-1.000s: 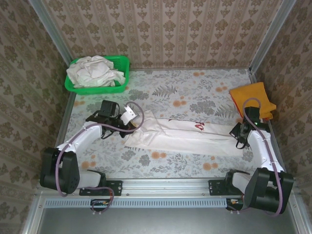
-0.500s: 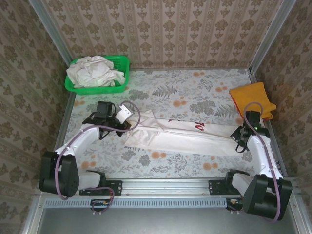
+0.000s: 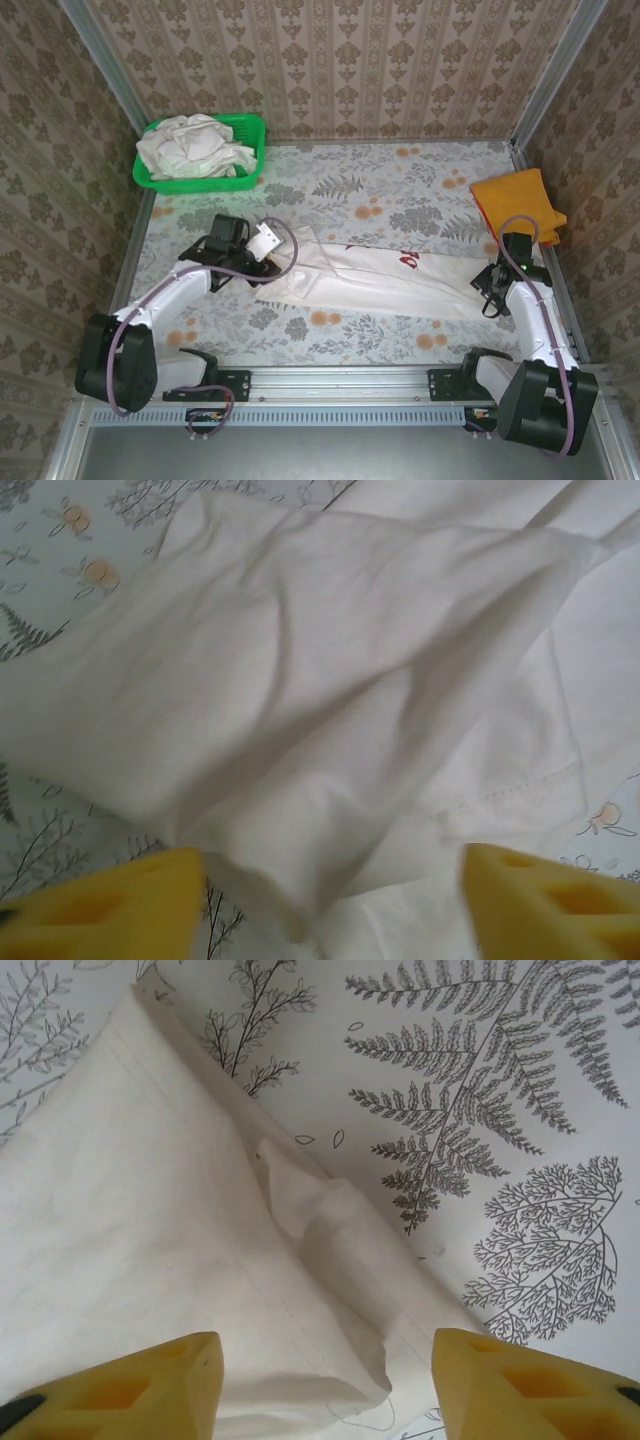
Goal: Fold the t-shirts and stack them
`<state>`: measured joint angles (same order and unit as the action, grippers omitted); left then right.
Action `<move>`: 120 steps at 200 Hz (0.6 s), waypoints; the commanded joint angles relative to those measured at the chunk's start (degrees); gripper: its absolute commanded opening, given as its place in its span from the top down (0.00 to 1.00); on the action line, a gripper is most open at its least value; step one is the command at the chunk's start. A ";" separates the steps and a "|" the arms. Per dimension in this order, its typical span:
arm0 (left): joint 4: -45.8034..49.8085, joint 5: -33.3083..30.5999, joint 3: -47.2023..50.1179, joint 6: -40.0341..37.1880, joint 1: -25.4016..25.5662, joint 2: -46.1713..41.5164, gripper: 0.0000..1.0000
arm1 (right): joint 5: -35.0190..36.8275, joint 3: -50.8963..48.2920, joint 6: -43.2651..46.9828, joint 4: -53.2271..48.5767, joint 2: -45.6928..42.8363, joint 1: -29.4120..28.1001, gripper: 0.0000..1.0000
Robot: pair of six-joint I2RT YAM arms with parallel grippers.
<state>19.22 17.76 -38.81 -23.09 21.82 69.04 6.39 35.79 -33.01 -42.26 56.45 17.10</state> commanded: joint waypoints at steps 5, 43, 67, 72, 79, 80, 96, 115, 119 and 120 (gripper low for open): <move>-2.88 -5.14 -0.36 3.76 -0.12 -2.94 0.03 | -4.01 1.83 2.74 3.09 -4.37 -1.02 0.28; -6.39 -4.68 -5.36 14.30 0.53 -2.78 0.00 | -5.16 4.47 3.05 6.75 -0.32 -10.89 0.26; -10.77 -3.91 -8.04 25.78 3.81 1.25 0.00 | -3.81 7.92 3.19 9.25 6.17 -21.21 0.26; -11.68 -4.30 -8.47 28.05 5.65 2.28 0.00 | -3.61 8.52 2.94 10.12 7.62 -23.44 0.27; -12.60 -4.86 -8.76 31.39 7.01 3.85 0.00 | -3.33 9.33 2.22 11.18 9.62 -26.81 0.28; -12.75 -4.89 -8.84 31.99 7.23 4.06 0.00 | -3.32 9.45 2.11 11.21 9.94 -27.23 0.28; -14.26 -5.32 -8.77 38.86 9.58 7.23 0.00 | -3.68 11.03 0.17 15.69 15.01 -34.32 0.32; -15.46 -5.83 -6.94 46.08 11.12 9.54 0.02 | -3.80 13.57 -2.19 18.54 21.60 -41.74 0.37; -15.53 -5.70 -6.59 47.80 11.20 9.82 0.03 | -3.76 14.06 -2.72 18.97 22.75 -43.05 0.38; -15.57 -5.62 -6.48 48.19 11.21 9.90 0.03 | -3.76 14.23 -2.91 19.06 22.84 -43.35 0.38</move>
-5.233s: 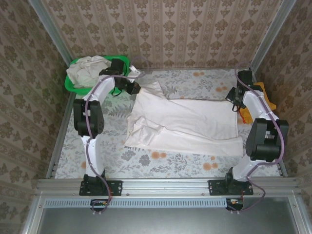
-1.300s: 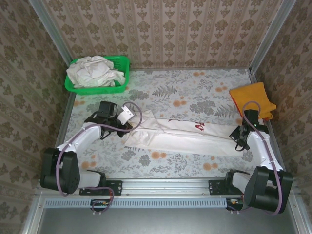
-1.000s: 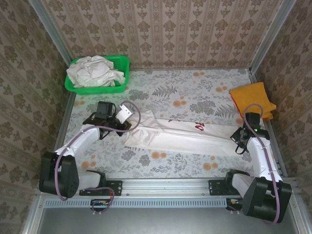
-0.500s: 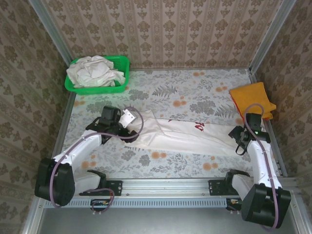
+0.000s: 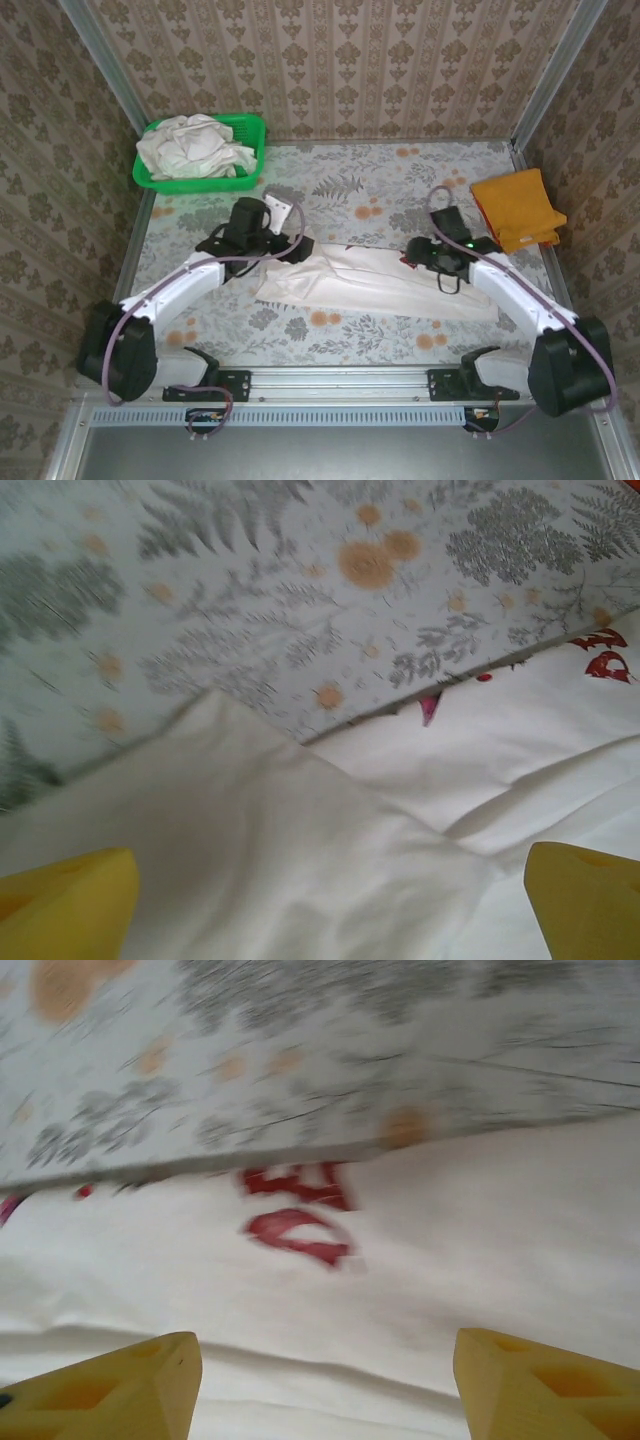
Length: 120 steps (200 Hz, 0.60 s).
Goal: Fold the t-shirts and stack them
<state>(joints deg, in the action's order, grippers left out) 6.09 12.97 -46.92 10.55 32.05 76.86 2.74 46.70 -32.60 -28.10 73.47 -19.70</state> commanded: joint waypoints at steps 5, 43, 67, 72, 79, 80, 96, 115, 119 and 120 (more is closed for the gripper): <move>-2.60 -0.65 2.16 16.14 0.99 2.43 0.04 | -0.15 4.05 -3.91 5.46 8.52 -7.97 0.40; -0.93 -0.63 6.50 18.28 -0.14 2.48 0.06 | -2.38 5.57 -7.83 8.90 17.27 -13.78 0.54; -1.24 -0.36 9.96 18.06 -3.50 0.80 0.06 | -2.77 4.28 -8.96 8.72 18.65 -15.39 0.59; -1.25 -0.40 10.51 17.82 -4.16 0.58 0.06 | -2.81 3.50 -9.08 8.75 18.64 -15.60 0.60; -1.21 -0.35 11.11 17.45 -5.17 0.57 0.06 | -2.79 2.57 -9.35 8.68 18.34 -15.80 0.61; -1.23 -0.33 11.22 17.34 -5.34 0.57 0.06 | -2.76 2.46 -9.38 8.68 18.31 -15.80 0.61; -1.52 0.42 12.38 16.63 -8.49 1.45 0.06 | -2.74 0.31 -9.85 8.26 18.14 -15.80 0.62; -2.54 0.91 13.36 16.18 -10.45 2.88 0.06 | -3.26 -0.86 -9.85 8.03 17.94 -15.85 0.62; -2.58 0.91 13.31 16.06 -10.64 3.14 0.06 | -3.43 -0.82 -9.79 7.98 17.81 -15.89 0.62; -2.57 0.91 13.28 16.03 -10.67 3.17 0.06 | -3.48 -0.78 -9.77 7.98 17.79 -15.89 0.62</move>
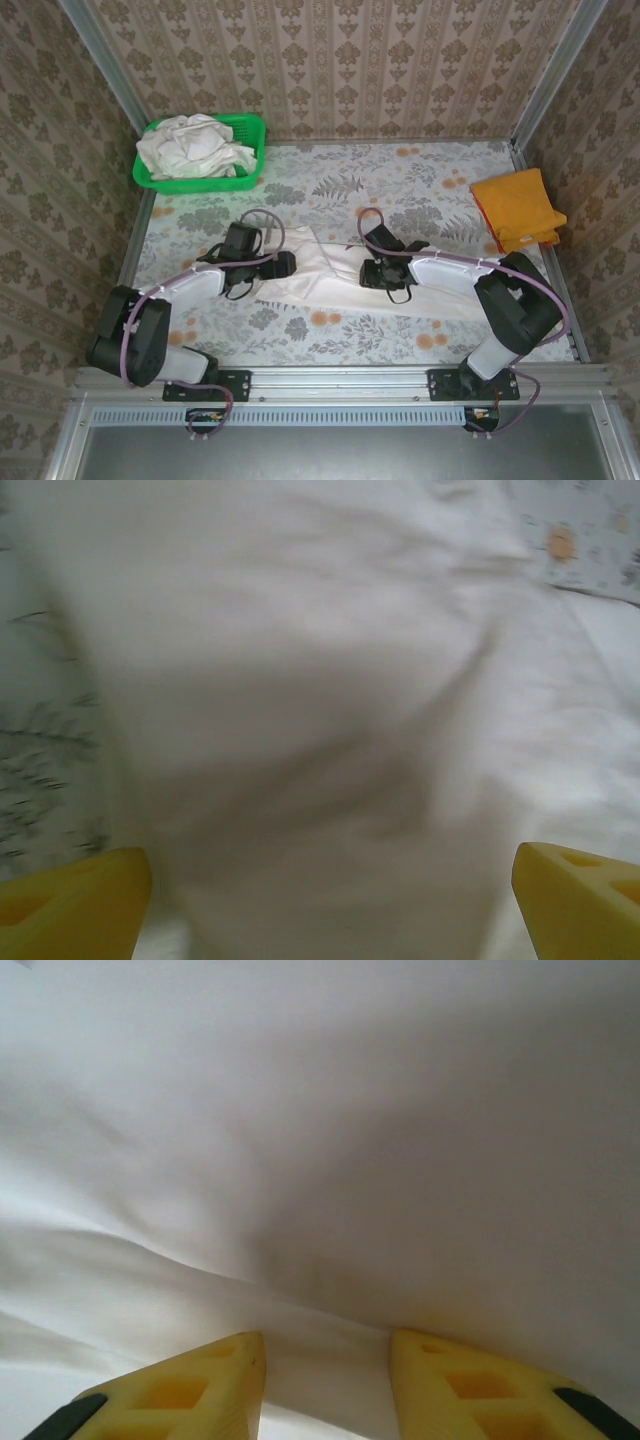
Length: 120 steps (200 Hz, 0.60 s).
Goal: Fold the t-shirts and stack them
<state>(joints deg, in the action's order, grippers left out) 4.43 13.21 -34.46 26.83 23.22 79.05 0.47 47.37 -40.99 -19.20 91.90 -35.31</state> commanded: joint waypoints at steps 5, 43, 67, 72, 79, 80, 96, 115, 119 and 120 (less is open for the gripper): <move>-0.82 0.67 0.73 -0.33 -2.10 0.98 0.06 | -1.38 -1.24 -1.24 -0.84 -0.79 -0.29 0.62; 0.44 -3.42 0.35 1.36 -2.62 -6.73 0.04 | -3.86 3.19 1.37 2.38 -2.31 -1.46 0.53; 2.70 -3.91 1.24 2.54 -5.67 -12.19 0.02 | -6.03 8.14 2.61 5.73 0.59 -1.65 0.46; 2.98 -3.56 1.68 2.88 -6.51 -13.17 0.02 | -6.70 9.40 2.79 6.12 1.81 -1.69 0.46; 3.18 -2.74 2.36 3.41 -7.74 -14.70 0.01 | -7.87 11.77 3.02 6.58 3.92 -1.69 0.45; 3.24 -2.61 2.41 3.45 -7.92 -14.92 0.01 | -7.99 12.03 3.07 6.65 4.17 -1.69 0.45; 3.95 -0.39 3.59 4.28 -10.47 -17.80 0.00 | -10.28 16.51 3.57 7.54 8.43 -2.03 0.45; 5.52 0.67 4.24 4.27 -12.22 -20.41 0.00 | -12.30 21.71 4.06 7.44 13.78 -2.31 0.47; 5.81 0.76 4.29 4.12 -12.36 -20.75 0.00 | -12.56 22.72 4.23 7.23 14.82 -2.37 0.47; 5.88 0.76 4.30 4.07 -12.39 -20.89 0.00 | -12.58 22.96 4.24 7.19 14.94 -2.38 0.47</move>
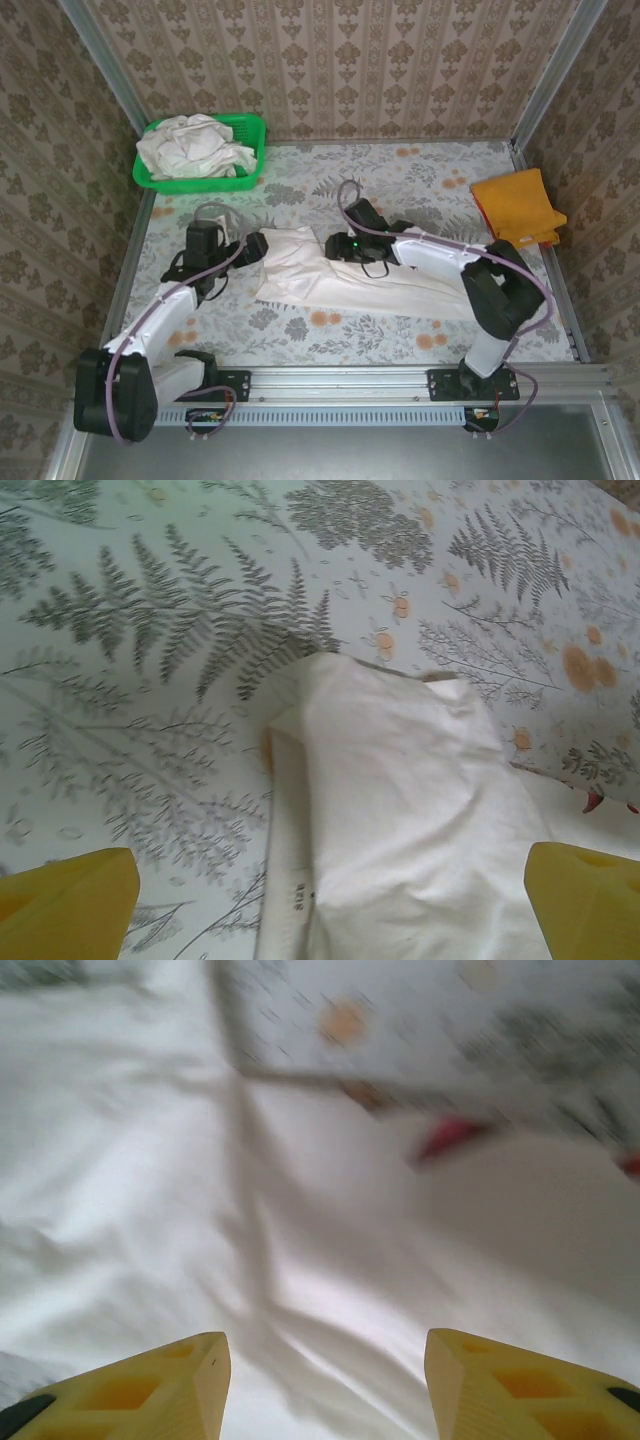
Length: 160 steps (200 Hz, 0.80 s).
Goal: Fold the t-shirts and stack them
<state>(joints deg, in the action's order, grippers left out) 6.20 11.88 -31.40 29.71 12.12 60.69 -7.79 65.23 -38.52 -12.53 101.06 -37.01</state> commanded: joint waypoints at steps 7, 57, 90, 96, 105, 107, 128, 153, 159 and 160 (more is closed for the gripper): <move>4.63 2.22 1.34 0.92 -1.63 -3.12 0.00 | -4.71 6.55 1.78 0.26 7.47 -0.65 0.49; 3.56 4.38 2.82 0.16 -2.55 -3.75 0.00 | -6.97 12.68 1.05 0.24 14.30 -0.69 0.63; 1.48 5.87 2.94 0.43 -2.54 -2.02 0.00 | -7.94 12.41 0.55 0.69 13.28 -0.77 0.99; 1.20 6.04 2.92 0.49 -2.56 -1.60 0.00 | -7.81 12.02 0.44 0.67 12.67 -0.77 1.00; 0.73 6.46 2.84 0.45 -2.56 -0.97 0.00 | -7.55 11.06 0.29 0.75 11.46 -0.78 1.00; 0.61 6.59 2.86 0.50 -2.59 -0.82 0.00 | -7.45 10.82 0.22 0.82 11.21 -0.78 1.00; -0.89 7.77 2.66 0.75 -2.55 1.04 0.00 | -5.86 7.63 -0.49 1.90 7.34 -1.53 1.00; -2.79 8.73 2.40 1.06 -2.37 3.30 0.00 | -2.52 4.41 -1.22 2.09 3.30 -3.33 1.00; -3.23 8.94 2.31 1.13 -2.28 3.83 0.00 | -1.73 3.69 -1.58 2.11 2.69 -3.77 1.00; -3.31 8.94 2.31 1.09 -2.23 3.96 0.00 | -1.67 3.50 -1.61 2.09 2.54 -3.81 1.00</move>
<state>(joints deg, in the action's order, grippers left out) 5.91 18.65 -29.10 30.04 9.98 62.98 -12.84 71.29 -38.61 -11.25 108.53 -38.89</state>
